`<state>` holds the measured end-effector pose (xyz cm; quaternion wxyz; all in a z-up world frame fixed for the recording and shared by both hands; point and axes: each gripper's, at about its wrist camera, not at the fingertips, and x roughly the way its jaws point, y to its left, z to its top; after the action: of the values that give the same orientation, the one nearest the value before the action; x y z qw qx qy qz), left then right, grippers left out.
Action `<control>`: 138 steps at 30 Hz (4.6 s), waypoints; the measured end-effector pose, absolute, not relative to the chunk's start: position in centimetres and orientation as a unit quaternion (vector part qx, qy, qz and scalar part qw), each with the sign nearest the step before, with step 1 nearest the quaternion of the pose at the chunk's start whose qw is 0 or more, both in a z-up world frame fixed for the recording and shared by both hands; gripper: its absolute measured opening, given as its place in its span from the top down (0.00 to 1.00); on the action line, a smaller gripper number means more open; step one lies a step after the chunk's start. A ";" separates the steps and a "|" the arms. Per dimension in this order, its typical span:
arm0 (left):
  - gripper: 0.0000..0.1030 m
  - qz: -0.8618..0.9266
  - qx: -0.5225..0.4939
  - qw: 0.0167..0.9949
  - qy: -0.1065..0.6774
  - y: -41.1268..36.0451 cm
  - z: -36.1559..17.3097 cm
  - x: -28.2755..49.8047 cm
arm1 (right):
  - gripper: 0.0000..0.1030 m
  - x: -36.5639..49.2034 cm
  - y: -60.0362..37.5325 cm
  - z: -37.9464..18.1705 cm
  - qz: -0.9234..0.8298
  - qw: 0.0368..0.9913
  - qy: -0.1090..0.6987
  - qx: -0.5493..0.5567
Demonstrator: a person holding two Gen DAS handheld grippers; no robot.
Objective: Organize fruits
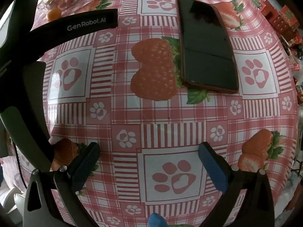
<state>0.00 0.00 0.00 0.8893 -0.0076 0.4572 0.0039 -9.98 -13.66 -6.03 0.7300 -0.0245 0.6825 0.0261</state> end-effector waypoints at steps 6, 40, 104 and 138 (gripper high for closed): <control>0.00 0.004 -0.008 0.890 0.457 0.0 0.0 0.0 | 0.00 -10.7 -13.5 -5.6 0.025 0.725 0.688 -0.025; 0.00 0.004 -0.008 0.890 0.457 0.0 0.0 0.0 | 0.00 -9.6 -13.6 -6.3 0.018 0.718 0.695 -0.019; 0.00 0.004 -0.008 0.890 0.457 0.0 0.0 0.0 | 0.00 -10.8 -13.9 -5.8 0.019 0.723 0.690 -0.018; 0.00 0.023 -0.006 0.721 0.693 15.2 1.4 -13.8 | 0.00 -15.9 -23.3 -4.2 -0.035 0.667 0.740 0.079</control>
<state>-13.81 15.15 1.43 0.7207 -0.0060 0.6929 0.0231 -15.88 -23.34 -4.21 0.6674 0.0788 0.7397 -0.0353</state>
